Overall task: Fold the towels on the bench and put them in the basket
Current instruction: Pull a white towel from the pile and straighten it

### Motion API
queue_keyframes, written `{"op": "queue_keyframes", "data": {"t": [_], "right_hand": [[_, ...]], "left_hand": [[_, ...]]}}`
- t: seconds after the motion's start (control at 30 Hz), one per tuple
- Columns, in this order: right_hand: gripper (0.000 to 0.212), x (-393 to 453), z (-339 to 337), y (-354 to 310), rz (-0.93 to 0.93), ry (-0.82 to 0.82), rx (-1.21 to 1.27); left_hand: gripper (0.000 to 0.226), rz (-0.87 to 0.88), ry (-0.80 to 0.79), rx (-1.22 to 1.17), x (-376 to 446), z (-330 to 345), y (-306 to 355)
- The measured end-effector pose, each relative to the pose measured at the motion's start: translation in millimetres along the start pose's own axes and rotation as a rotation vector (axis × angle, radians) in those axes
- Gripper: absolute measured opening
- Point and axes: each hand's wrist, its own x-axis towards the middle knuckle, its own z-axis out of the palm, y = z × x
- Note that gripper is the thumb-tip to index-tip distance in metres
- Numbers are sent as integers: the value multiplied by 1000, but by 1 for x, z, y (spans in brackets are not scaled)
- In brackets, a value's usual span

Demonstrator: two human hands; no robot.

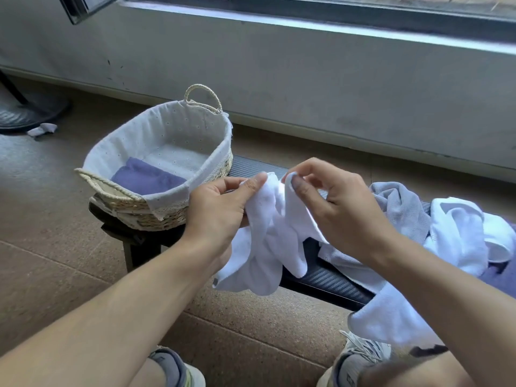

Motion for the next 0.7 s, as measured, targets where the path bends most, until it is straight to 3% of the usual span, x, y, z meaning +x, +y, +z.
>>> {"op": "queue_keyframes", "data": {"t": [0.1, 0.2, 0.4, 0.7], "right_hand": [[14, 0, 4, -2, 34, -88, 41], [14, 1, 4, -2, 111, -39, 177], [15, 2, -3, 5, 85, 19, 76], [21, 4, -8, 8, 33, -32, -21]], "left_hand": [[27, -39, -56, -58, -6, 2, -3], [6, -65, -178, -118, -15, 5, -4], [16, -64, -292, -106, -19, 3, -3], [27, 180, -287, 231, -15, -2, -9]]}}
